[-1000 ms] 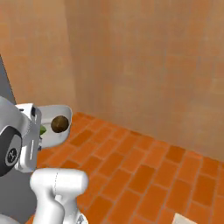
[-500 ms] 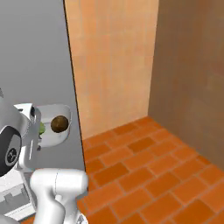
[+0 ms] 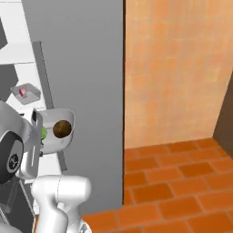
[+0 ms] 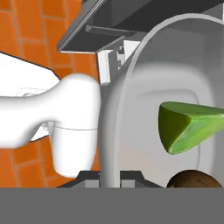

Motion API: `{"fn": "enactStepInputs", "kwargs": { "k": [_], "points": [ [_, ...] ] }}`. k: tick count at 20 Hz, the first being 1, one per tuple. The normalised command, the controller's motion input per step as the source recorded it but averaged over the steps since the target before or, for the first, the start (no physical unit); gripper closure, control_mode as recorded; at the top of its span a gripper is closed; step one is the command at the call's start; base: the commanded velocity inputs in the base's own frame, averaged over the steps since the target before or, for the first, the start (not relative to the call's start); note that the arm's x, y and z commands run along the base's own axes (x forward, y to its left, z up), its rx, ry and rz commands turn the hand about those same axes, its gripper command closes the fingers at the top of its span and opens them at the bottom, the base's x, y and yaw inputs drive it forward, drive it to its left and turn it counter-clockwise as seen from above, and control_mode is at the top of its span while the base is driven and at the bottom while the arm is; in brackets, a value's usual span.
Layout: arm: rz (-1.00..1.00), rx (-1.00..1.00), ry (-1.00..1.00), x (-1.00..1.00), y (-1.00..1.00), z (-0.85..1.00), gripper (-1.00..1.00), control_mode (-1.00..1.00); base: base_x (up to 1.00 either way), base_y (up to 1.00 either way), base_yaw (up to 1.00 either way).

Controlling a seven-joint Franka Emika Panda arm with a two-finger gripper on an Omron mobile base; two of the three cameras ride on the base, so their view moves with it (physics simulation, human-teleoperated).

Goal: Take the meat container that has the steak and place it on the second highest rack of the freezer. Then take the vegetable container that has the mushroom and lemon wedge and place it on the highest rack of the freezer.

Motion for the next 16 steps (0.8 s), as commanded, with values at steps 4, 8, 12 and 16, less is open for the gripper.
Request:
{"fn": "enactStepInputs", "kwargs": {
  "k": [4, 8, 12, 16],
  "points": [
    [0.0, 0.0, 0.0, 0.0, 0.0, 0.0, 1.0, 1.0, 0.48, 0.0, 0.43],
    [0.0, 0.0, 0.0, 0.0, 0.0, 0.0, 1.0, 1.0, 0.46, 0.0, 0.45],
    [0.0, 0.0, 0.0, 0.0, 0.0, 0.0, 1.0, 1.0, 0.18, 0.02, 0.44],
    [0.0, 0.0, 0.0, 0.0, 0.0, 0.0, 1.0, 1.0, 0.43, -0.04, 0.35]
  ]
}}
